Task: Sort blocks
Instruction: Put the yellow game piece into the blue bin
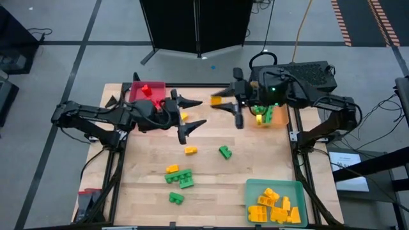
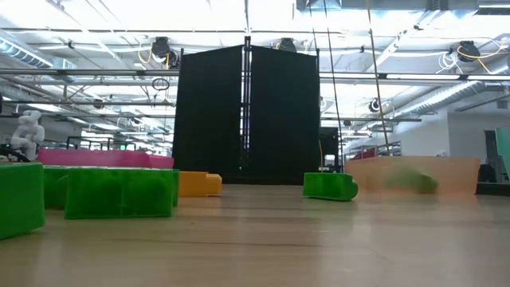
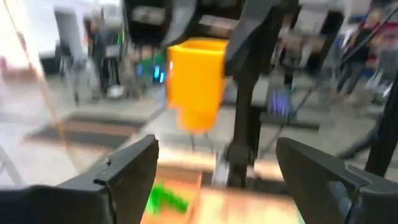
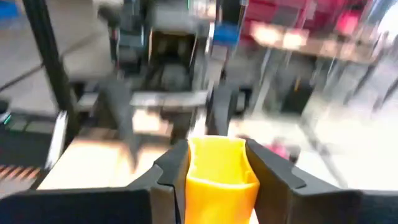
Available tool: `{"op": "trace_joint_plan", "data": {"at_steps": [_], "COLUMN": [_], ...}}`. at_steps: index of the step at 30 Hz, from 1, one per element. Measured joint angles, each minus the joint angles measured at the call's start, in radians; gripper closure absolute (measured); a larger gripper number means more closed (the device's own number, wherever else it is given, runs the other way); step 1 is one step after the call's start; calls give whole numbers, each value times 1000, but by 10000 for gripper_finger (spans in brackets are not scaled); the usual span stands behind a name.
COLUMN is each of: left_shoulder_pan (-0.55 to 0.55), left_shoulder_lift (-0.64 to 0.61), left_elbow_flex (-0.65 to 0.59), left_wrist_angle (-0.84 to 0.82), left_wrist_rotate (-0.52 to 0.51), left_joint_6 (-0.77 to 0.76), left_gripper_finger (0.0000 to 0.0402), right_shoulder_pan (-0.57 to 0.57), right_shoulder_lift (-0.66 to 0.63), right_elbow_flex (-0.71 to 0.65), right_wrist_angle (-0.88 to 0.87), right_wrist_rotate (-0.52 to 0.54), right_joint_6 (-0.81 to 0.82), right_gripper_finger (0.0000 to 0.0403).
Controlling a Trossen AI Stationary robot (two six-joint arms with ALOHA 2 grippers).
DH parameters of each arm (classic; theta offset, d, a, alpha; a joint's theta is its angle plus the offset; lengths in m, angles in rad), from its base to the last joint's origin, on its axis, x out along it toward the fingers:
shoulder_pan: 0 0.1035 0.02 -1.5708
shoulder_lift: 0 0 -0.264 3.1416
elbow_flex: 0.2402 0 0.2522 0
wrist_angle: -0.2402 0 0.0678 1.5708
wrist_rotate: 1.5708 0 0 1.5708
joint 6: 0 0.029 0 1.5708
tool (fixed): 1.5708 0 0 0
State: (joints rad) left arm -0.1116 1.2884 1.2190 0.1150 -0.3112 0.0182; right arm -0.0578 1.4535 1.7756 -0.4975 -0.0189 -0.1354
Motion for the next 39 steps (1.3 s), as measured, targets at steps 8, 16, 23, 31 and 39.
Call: {"op": "trace_joint_plan", "data": {"at_steps": [8,16,23,31,39], "left_shoulder_pan": [0,-22,-56,-90,-149], "left_shoulder_lift": [-44,-48,-48,-150,-369], "left_elbow_flex": [0,0,0,-203,-528], "left_wrist_angle": [-498,-862,-973,-817,-612], "left_wrist_rotate": [-35,-30,-26,-9,-27], "left_joint_6": [-123,-249,-299,-376,-616], "left_gripper_finger": [71,71,70,70,70], "right_shoulder_pan": [114,438,620,688,744], "right_shoulder_lift": [-73,-70,-70,-70,-66], "right_elbow_flex": [-6,-210,-528,-726,-779], "right_wrist_angle": [-655,-778,-355,-179,-189], "right_wrist_rotate": [1,-5,-8,-7,8], "right_joint_6": [344,720,965,1151,1230], "right_gripper_finger": [289,289,289,289,289]}}
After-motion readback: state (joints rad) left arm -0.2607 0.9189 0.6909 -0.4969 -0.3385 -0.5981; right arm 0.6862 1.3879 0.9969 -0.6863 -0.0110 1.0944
